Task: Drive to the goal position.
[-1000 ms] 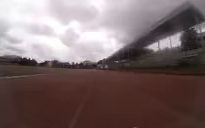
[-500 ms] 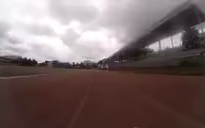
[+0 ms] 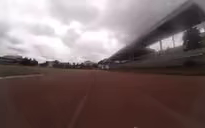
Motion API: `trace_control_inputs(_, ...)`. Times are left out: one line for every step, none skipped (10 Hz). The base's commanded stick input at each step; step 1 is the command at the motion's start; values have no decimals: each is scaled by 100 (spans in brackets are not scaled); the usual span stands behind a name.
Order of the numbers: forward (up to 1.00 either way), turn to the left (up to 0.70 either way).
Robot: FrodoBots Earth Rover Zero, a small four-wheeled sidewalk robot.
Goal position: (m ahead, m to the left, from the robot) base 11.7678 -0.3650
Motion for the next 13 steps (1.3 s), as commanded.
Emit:
trace_control_inputs(70,0)
trace_control_inputs(70,0)
trace_control_inputs(70,0)
trace_control_inputs(70,0)
trace_control_inputs(70,0)
trace_control_inputs(70,0)
trace_control_inputs(70,0)
trace_control_inputs(70,0)
trace_control_inputs(70,0)
trace_control_inputs(70,0)
trace_control_inputs(70,0)
trace_control_inputs(70,0)
trace_control_inputs(70,0)
